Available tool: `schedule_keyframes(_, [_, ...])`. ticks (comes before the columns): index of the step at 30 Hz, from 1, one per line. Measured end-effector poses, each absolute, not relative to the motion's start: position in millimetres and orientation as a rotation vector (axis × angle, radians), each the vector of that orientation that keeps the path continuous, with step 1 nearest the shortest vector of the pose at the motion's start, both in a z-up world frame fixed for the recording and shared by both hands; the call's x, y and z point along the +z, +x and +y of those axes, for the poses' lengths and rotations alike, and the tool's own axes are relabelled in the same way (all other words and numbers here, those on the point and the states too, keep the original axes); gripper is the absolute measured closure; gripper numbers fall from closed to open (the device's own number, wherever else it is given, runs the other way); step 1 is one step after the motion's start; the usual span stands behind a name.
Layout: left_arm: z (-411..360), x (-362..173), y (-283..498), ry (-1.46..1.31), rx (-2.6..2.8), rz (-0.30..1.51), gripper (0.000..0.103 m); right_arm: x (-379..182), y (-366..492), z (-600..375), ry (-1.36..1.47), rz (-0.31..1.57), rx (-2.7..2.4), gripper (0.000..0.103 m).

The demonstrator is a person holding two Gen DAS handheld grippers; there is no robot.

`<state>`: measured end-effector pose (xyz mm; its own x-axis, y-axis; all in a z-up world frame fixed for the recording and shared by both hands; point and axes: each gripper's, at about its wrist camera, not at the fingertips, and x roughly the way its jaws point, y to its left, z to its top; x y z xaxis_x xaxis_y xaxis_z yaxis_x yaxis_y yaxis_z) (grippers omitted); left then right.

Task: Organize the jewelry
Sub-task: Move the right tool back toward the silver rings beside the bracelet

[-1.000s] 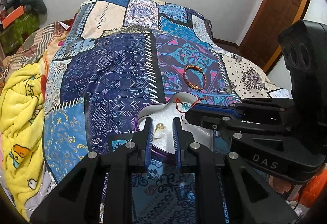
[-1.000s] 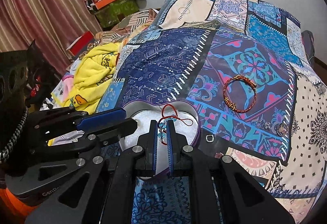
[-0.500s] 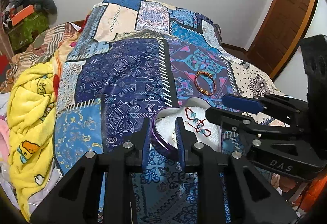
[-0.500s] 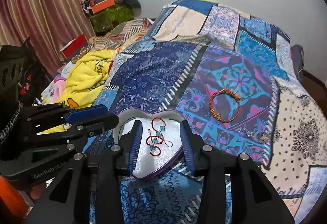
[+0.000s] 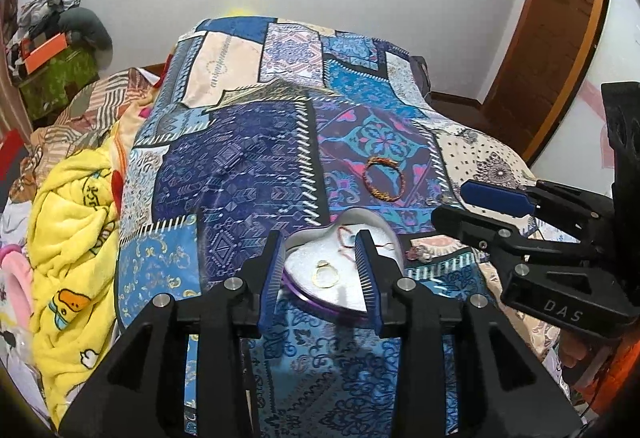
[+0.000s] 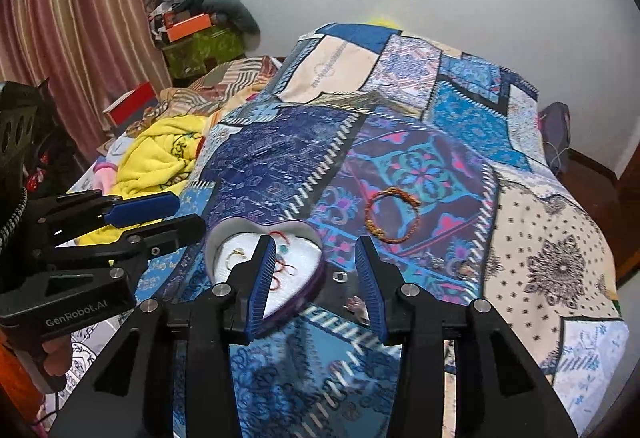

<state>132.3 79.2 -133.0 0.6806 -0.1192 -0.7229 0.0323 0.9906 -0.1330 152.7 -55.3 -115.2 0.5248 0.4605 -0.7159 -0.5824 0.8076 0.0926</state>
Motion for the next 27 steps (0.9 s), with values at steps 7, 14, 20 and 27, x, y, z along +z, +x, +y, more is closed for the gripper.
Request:
schedule_keyframes(7, [48, -128, 138, -0.071, -0.128, 0.823, 0.067, -110, 152, -89, -0.133, 0.787, 0.572, 0.065])
schedule_keyframes(14, [13, -130, 147, -0.033, -0.179, 0.843, 0.067, -114, 159, -130, -0.084, 0.803, 0.505, 0.065])
schedule_keyframes(20, [-9, -140, 159, -0.006, -0.22, 0.876, 0.067, -124, 170, -167, -0.046, 0.846, 0.456, 0.065])
schedule_keyframes(27, [-32, -159, 177, 0.028, -0.27, 0.926, 0.067, -141, 179, -189, -0.028, 0.894, 0.423, 0.065])
